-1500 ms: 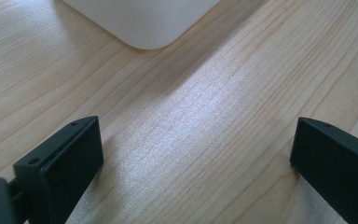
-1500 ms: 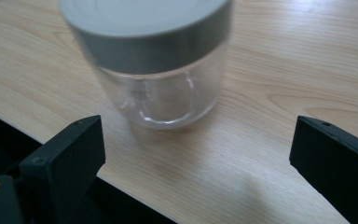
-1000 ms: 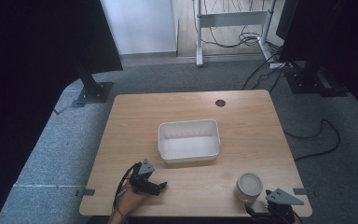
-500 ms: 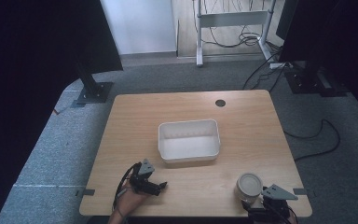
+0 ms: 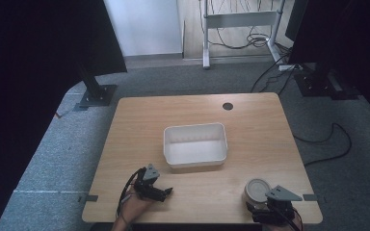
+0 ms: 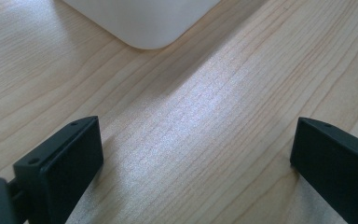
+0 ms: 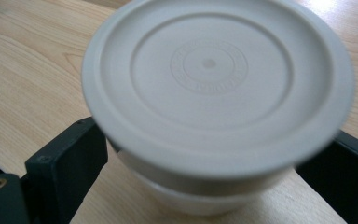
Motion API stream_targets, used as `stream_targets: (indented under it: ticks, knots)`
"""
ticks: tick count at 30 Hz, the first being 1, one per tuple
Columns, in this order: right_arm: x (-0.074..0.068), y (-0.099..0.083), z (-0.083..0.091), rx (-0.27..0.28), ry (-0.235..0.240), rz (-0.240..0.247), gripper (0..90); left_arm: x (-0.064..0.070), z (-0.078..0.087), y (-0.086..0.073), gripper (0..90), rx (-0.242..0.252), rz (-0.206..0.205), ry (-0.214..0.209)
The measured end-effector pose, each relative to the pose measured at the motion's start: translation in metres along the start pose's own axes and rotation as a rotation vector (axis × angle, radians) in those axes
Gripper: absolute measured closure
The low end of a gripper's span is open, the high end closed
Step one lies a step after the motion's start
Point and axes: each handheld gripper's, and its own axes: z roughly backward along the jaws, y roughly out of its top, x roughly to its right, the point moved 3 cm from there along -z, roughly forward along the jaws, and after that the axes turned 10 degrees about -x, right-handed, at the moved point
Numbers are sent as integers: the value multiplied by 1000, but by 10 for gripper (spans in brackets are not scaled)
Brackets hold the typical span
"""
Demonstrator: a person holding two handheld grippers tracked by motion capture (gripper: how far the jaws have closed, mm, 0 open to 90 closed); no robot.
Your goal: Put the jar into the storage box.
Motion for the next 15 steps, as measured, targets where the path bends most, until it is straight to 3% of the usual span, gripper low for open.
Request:
stream_targets:
  ticks: [15]
  knots:
    - [1,5,-10,-9,-9,-21,79,0,0,0,23,0,0,0]
